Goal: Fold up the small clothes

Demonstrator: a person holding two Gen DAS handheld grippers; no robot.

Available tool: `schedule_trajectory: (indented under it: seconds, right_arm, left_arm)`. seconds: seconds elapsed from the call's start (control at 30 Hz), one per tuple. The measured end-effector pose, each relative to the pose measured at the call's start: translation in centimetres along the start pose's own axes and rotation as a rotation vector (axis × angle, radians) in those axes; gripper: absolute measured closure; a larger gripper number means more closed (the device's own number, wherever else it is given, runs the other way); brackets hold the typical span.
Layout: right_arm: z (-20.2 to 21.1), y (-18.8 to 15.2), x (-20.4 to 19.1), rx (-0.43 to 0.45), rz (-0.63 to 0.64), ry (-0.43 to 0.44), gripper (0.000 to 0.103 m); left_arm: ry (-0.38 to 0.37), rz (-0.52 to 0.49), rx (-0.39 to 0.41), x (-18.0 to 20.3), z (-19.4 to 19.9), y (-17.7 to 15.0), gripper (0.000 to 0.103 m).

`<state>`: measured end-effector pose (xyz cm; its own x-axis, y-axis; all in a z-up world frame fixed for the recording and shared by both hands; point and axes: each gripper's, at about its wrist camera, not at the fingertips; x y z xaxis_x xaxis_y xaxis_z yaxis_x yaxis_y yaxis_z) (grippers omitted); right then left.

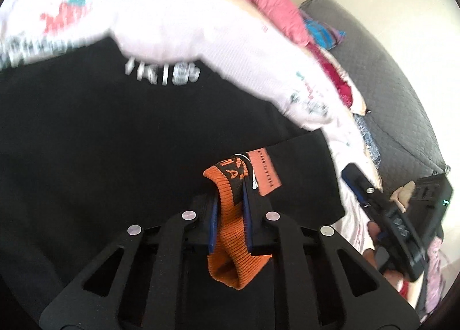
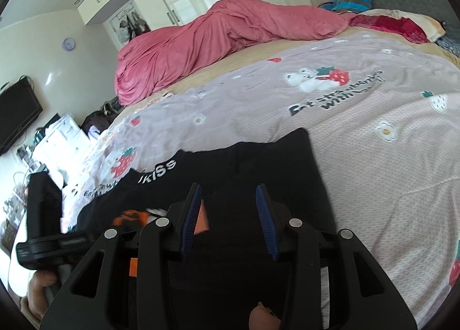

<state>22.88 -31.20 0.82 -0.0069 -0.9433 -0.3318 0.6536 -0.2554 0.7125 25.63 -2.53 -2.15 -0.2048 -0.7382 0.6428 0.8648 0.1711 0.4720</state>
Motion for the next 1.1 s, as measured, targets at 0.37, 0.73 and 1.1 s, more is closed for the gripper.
schedule_trajectory:
  seconds: [0.37, 0.73, 1.1]
  right_arm:
    - [-0.1, 0.1, 0.6, 0.000, -0.015, -0.030, 0.064]
    - [-0.7, -0.4, -0.7, 0.011, 0.065, -0.082, 0.064]
    - [-1.3, -0.9, -2.0, 0.003, 0.123, -0.092, 0.060]
  left_arm:
    - [-0.018, -0.066, 0.202, 1.4, 8.0, 1.5, 0.096]
    - [0.016, -0.031, 0.240, -0.7, 10.8, 1.6, 0.097]
    - [0.087, -0.006, 0.234, -2.8, 11.8, 0.6, 0.095]
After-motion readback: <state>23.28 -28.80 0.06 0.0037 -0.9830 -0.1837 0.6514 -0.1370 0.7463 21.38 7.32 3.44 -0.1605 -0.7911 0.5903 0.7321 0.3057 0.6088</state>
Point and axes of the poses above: each gripper's, at about its wrist camera, not at the fingertips, and z roughly against the way its jaws point, x to its right, y to its top, and after that the axes turned 8 degrees about -y, right-handed
